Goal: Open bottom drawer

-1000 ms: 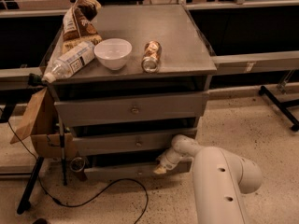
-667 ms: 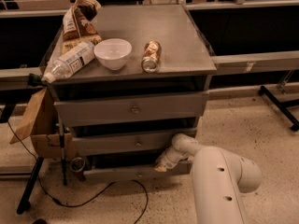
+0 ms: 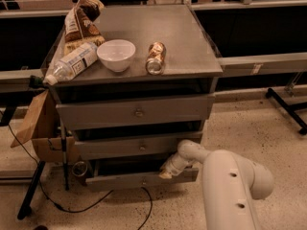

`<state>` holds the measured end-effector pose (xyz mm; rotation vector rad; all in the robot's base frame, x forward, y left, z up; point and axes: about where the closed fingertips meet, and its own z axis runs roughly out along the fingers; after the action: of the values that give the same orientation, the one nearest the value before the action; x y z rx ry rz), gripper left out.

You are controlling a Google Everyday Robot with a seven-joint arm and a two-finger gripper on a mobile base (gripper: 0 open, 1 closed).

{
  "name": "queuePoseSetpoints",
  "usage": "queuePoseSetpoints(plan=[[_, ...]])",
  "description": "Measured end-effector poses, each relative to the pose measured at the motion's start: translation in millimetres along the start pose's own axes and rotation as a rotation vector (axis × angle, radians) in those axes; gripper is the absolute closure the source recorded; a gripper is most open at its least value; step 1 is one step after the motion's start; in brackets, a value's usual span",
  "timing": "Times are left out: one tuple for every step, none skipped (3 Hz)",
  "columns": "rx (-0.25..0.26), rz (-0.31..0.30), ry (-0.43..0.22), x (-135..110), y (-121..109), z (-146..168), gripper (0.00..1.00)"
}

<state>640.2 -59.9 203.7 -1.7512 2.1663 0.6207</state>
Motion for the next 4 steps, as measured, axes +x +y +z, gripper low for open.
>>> queuePoseSetpoints(plan=[[0.003, 0.006, 0.000, 2.7, 0.5, -1.3, 0.85], [0.010, 0.012, -0.001, 10.8, 14.0, -0.1, 0.62], [0.010, 0.012, -0.001, 9.7, 11.5, -1.5, 0.38], [0.009, 0.007, 0.000, 18.2, 30.1, 2.7, 0.14]])
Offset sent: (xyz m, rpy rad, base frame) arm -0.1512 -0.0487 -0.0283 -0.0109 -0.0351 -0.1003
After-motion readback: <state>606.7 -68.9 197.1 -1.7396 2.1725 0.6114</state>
